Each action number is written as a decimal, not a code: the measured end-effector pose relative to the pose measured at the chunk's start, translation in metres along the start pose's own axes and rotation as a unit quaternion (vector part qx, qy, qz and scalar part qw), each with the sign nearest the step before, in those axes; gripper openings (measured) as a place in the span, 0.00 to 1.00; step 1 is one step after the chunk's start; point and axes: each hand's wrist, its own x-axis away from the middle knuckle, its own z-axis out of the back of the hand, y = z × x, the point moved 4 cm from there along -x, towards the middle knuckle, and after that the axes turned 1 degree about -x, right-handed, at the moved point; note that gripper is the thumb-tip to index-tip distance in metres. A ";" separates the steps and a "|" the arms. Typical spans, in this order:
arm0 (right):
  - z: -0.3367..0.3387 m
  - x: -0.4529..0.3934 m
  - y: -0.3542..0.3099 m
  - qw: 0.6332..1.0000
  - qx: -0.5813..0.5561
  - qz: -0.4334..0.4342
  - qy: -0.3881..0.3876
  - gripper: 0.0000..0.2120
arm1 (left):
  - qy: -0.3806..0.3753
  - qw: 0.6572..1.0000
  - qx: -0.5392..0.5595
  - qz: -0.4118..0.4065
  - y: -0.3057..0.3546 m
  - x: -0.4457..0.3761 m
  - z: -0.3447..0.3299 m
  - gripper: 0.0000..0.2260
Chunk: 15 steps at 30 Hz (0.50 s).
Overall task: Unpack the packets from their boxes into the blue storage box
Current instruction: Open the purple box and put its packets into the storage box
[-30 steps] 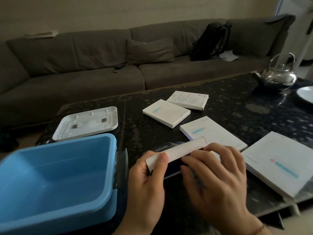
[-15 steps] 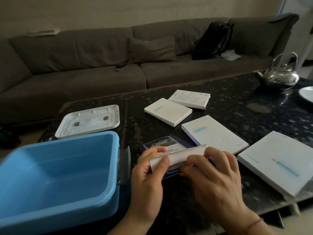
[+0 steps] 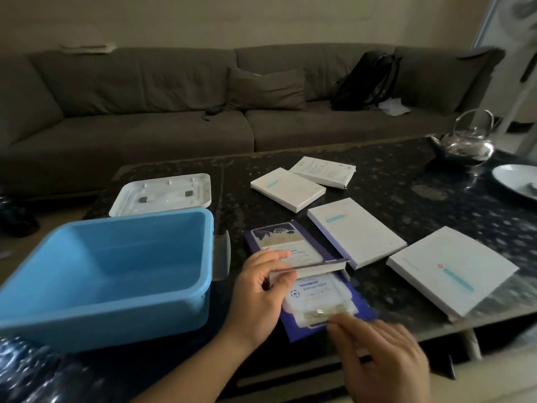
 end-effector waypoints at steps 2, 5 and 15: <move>-0.005 0.014 0.002 0.948 -0.178 -0.265 0.002 0.14 | -0.027 0.998 -0.057 -0.013 -0.004 0.006 -0.004 0.06; -0.024 0.034 0.008 0.712 -0.403 -0.571 0.068 0.17 | -0.048 0.992 -0.117 -0.017 -0.011 0.015 -0.007 0.10; -0.012 0.037 -0.009 0.671 -0.389 -0.629 -0.054 0.13 | -0.066 0.974 -0.217 0.019 -0.006 0.031 -0.014 0.11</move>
